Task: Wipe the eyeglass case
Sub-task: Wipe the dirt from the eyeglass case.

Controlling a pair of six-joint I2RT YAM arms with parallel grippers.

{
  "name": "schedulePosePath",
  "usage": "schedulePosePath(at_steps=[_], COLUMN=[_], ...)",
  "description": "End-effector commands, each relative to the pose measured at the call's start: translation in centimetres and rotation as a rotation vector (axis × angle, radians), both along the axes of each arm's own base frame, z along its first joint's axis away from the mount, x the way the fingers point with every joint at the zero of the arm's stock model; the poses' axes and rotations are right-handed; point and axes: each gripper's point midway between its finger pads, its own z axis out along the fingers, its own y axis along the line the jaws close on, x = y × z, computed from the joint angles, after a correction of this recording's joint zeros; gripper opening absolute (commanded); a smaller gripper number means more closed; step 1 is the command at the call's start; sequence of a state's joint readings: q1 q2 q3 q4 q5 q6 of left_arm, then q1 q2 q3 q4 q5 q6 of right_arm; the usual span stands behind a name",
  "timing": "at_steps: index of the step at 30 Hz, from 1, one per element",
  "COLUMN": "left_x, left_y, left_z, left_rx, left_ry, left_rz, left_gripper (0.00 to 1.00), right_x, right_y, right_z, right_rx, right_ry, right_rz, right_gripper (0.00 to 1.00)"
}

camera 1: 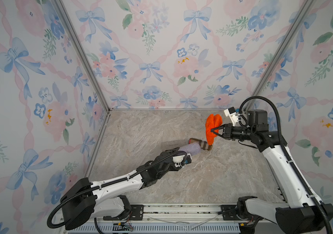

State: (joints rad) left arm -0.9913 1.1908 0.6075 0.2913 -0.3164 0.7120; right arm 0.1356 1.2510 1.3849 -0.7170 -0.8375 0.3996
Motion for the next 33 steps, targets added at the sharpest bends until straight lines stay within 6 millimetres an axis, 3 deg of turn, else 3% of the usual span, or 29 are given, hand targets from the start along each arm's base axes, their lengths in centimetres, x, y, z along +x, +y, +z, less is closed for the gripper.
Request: schedulePosePath(at_steps=[1,6,13,15,22,24,29,31,33], left_x=[0.5,-0.5,-0.3,0.0,0.2,0.2,0.4,0.5,0.5], left_y=[0.3,-0.5,-1.6,-1.4,-1.1,-1.4,-1.8,-1.7,-1.5], left_z=[3.8,5.1,4.8,5.0,6.5,6.8,6.6,6.7,6.9], left_rx=[0.013,0.027,0.111,0.119,0.111,0.104,0.105,0.103,0.099], left_ry=[-0.206,-0.265,-0.316,-0.346,-0.398,-0.401,-0.399,-0.400,-0.402], left_rz=[0.007,-0.038,-0.045,-0.024,-0.008,-0.016,-0.018,-0.012,-0.005], left_gripper=[0.12,0.12,0.11,0.11,0.10,0.11,0.11,0.11,0.11], right_x=[-0.4,-0.6,-2.0,-2.6,-4.7,-4.3,-4.3,-4.6,-4.7], right_y=[1.8,5.5,10.0,9.9,6.3,6.8,11.4,11.6,10.2], right_z=[0.8,0.1,-5.5,-6.6,-10.8,-11.7,-11.6,-12.1,-13.2], right_rx=[-0.012,-0.013,0.014,0.013,-0.088,-0.102,-0.091,-0.105,-0.157], right_ry=[0.046,0.077,0.221,0.268,0.399,0.408,0.390,0.407,0.420], right_rz=[0.078,0.166,0.274,0.286,0.253,0.259,0.358,0.380,0.367], right_gripper=[0.00,0.00,0.00,0.00,0.00,0.00,0.00,0.00,0.00])
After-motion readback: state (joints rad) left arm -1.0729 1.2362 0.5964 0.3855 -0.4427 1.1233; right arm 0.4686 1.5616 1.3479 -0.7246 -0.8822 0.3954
